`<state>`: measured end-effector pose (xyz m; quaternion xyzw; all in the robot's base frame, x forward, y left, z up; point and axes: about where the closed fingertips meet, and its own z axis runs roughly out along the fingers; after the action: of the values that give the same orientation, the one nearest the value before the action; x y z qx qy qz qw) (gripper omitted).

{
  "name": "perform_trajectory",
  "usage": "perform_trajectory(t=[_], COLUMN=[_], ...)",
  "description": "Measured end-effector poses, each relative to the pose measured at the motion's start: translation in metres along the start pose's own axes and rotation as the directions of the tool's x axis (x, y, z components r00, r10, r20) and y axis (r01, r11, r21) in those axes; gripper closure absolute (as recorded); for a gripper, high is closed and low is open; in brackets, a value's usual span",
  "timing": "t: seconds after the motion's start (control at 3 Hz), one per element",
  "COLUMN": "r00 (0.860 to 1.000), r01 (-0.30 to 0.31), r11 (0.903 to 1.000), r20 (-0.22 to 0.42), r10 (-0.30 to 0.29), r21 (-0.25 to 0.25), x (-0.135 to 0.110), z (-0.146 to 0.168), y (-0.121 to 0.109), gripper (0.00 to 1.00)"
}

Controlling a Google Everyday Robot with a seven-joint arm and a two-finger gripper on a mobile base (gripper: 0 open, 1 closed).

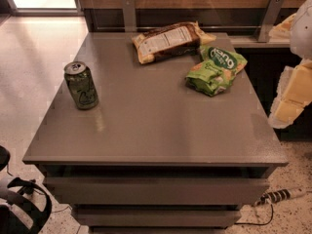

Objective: Knock green can over

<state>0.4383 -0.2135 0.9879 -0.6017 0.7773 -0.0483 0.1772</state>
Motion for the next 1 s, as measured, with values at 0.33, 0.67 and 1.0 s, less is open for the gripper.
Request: perform_trajectory(t=[0.33, 0.67, 1.0], r00=[1.000, 0.999, 0.991], r01=[0.000, -0.021, -0.051], r11=[1.0000, 0.9998, 0.9985], r20=[0.000, 0.032, 0.125], r10=[0.000, 0.021, 0.053], r21=[0.000, -0.007, -0.018], x=[0.000, 0.001, -0.015], z=[0.000, 0.004, 0.018], y=[0.000, -0.011, -0.019], gripper=[0.00, 0.00, 0.00])
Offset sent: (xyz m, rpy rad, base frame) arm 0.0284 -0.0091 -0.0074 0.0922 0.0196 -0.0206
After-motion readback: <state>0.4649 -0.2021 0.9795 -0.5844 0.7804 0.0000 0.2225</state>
